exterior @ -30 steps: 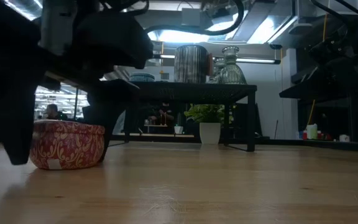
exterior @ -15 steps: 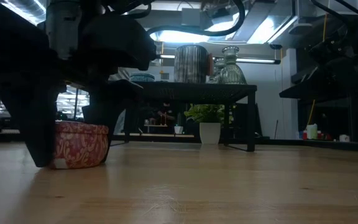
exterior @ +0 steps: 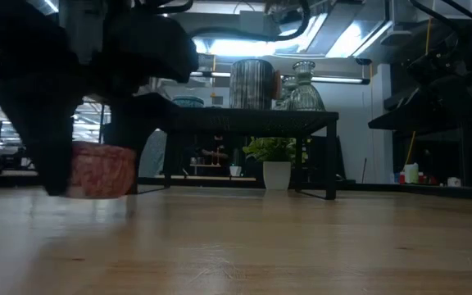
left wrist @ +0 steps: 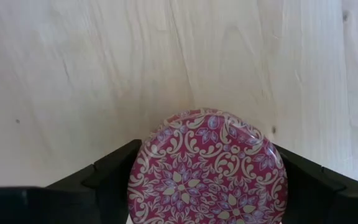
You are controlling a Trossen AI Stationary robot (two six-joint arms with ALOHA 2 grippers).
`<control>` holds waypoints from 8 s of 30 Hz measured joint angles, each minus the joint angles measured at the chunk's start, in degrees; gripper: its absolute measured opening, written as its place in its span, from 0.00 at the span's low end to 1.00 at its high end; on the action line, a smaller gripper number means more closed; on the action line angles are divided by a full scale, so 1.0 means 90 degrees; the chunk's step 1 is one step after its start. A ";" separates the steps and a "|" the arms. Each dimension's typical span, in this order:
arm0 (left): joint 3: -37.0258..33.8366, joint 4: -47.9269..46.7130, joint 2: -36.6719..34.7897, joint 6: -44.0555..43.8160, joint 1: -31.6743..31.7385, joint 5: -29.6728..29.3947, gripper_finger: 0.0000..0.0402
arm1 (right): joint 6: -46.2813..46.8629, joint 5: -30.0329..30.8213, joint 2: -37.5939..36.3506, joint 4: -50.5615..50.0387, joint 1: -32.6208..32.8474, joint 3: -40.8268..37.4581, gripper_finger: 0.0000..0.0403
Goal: Pick & Place candle stick holders
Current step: Put the pink patterned scented candle aligned with the blue patterned scented candles on the shelf, then return to Home Position
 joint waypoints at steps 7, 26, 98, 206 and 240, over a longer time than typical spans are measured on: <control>0.0000 -0.0106 -0.0339 -0.0038 0.0007 -0.0006 0.73 | 0.0001 -0.0020 0.0000 -0.0001 0.0000 0.0000 0.32; 0.0007 -0.0120 -0.2367 -0.0539 0.0011 -0.0743 0.73 | 0.0001 -0.0050 0.0000 -0.0001 0.0000 -0.0001 0.32; 0.0019 -0.0929 -0.2384 -0.1813 0.3308 -0.1458 0.75 | 0.0001 -0.0048 0.0000 -0.0004 -0.0002 -0.0001 0.32; 0.0017 -0.0280 -0.2379 -0.1116 0.3294 -0.1790 0.79 | 0.0001 -0.0046 0.0000 -0.0001 0.0000 0.0001 0.32; 0.0293 -0.0006 -0.2763 -0.1273 0.1652 -0.3916 1.00 | 0.0001 -0.0046 0.0000 -0.0002 0.0000 0.0000 0.32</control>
